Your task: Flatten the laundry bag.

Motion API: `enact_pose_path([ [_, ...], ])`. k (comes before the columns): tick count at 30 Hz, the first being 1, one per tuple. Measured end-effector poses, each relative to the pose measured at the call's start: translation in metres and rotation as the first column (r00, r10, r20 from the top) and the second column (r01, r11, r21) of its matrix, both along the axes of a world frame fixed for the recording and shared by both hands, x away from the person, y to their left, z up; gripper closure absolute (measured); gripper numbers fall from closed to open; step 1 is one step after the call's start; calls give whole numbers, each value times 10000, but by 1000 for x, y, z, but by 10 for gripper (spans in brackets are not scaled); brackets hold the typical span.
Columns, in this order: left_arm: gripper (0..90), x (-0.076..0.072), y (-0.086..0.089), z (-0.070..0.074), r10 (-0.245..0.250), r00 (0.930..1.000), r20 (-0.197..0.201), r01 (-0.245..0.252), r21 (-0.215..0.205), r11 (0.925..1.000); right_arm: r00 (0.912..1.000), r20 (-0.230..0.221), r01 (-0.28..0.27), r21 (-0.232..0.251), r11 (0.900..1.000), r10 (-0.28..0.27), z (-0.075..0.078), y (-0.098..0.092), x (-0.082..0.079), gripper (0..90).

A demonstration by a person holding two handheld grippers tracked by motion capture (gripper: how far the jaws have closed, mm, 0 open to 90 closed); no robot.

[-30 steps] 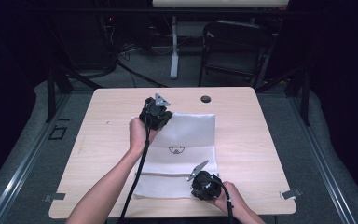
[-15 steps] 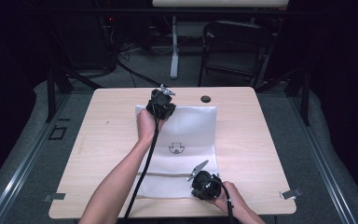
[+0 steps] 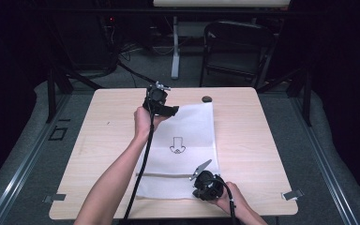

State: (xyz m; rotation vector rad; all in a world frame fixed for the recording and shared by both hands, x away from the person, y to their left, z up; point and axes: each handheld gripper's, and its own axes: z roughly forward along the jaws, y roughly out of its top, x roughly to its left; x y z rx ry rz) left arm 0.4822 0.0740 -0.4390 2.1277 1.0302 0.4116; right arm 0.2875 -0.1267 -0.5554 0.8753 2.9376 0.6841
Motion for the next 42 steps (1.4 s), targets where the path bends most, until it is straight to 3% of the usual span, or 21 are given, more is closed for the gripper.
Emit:
enact_pose_path([
  [5, 224, -14, 4, -2, -438, 9990, -128, 439, 102, 9990, 9997, -212, -91, 255, 9996, 96, 0, -1, 1, 822],
  [12, 150, -39, 9, -12, -1104, 9936, -231, 1105, 64, 9939, 9994, -237, -243, 261, 9994, 250, 6, 0, 0, 487],
  [19, 124, -68, 16, -24, -1549, 9874, -329, 1550, 13, 9879, 9988, -34, 489, 580, 9971, -488, 17, -18, 6, 245],
  [22, 118, -80, 20, -31, -1798, 9825, -485, 1801, 34, 9836, 9966, 132, 802, 656, 9946, -813, 21, -27, 8, 210],
  [28, 159, -103, 28, -43, -2037, 9771, -615, 2030, -185, 9790, 9906, 498, 1246, 551, 9907, -1273, 24, -39, 13, 215],
  [35, 299, -117, 29, -58, -2558, 9601, -1126, 2571, -31, 9664, 9805, 803, 1764, 420, 9834, -1793, 25, -47, 17, 332],
  [38, 378, -121, 28, -66, -2663, 9550, -1308, 2684, -15, 9633, 9766, 895, 1944, 246, 9806, -1958, 24, -51, 20, 461],
  [39, 395, -123, 28, -70, -2679, 9539, -1354, 2700, -30, 9628, 9749, 924, 2012, 262, 9792, -2028, 23, -53, 21, 545],
  [42, 474, -126, 26, -80, -2827, 9445, -1675, 2859, -55, 9582, 9739, 914, 2071, 180, 9782, -2079, 22, -58, 23, 665],
])
